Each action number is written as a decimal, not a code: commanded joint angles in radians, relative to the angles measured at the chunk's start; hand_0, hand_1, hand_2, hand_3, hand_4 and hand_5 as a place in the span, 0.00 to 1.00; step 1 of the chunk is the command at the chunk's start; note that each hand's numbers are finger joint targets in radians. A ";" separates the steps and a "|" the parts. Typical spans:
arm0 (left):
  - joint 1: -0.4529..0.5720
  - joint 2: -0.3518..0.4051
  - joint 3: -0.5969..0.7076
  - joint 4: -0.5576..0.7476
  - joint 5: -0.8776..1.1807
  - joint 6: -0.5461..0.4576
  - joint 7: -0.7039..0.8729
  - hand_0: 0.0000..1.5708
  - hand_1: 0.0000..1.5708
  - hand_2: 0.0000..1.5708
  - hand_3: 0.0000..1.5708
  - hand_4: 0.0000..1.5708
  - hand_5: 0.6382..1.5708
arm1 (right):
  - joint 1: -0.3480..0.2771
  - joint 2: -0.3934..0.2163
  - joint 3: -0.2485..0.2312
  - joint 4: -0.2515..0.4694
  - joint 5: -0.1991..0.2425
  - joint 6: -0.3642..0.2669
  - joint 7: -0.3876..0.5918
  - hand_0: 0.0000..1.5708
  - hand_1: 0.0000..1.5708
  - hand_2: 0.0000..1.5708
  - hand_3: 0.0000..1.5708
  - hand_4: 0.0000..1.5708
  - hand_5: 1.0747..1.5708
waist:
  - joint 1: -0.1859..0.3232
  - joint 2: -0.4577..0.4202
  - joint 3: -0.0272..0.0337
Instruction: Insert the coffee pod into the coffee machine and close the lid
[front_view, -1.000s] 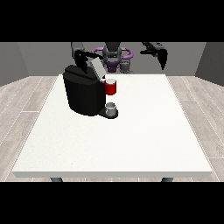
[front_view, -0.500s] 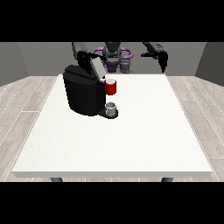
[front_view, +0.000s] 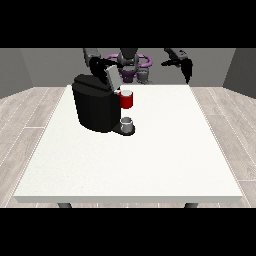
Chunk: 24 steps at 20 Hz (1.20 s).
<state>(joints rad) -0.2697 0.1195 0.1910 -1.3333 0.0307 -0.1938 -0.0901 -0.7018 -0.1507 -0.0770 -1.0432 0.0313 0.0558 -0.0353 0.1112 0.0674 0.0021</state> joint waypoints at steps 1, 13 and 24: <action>0.010 0.037 0.029 0.041 0.015 -0.023 -0.042 0.00 0.00 0.00 0.00 0.10 1.00 | -0.007 0.035 0.061 -0.009 0.047 0.000 -0.018 0.00 0.00 0.00 0.00 0.09 1.00 | 0.008 0.014 -0.0024; -0.058 -0.028 -0.049 -0.001 -0.013 0.007 -0.027 0.00 0.00 0.00 0.00 0.13 1.00 | -0.123 -0.020 0.054 -0.037 0.050 0.003 0.072 0.00 0.00 0.00 0.00 0.05 1.00 | 0.044 0.017 -0.0023; 0.033 -0.032 -0.013 0.008 0.013 0.016 -0.087 0.00 0.00 0.00 0.00 0.12 1.00 | 0.210 0.148 0.162 -0.186 -0.047 0.052 -0.167 0.00 0.00 0.00 0.00 0.18 1.00 | -0.070 -0.094 -0.0017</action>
<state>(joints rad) -0.2444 0.0773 0.1445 -1.3319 0.0289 -0.1974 -0.1766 -0.6055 -0.0429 0.0567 -1.1799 0.0173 0.0617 -0.0852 0.1039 -0.0010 0.0031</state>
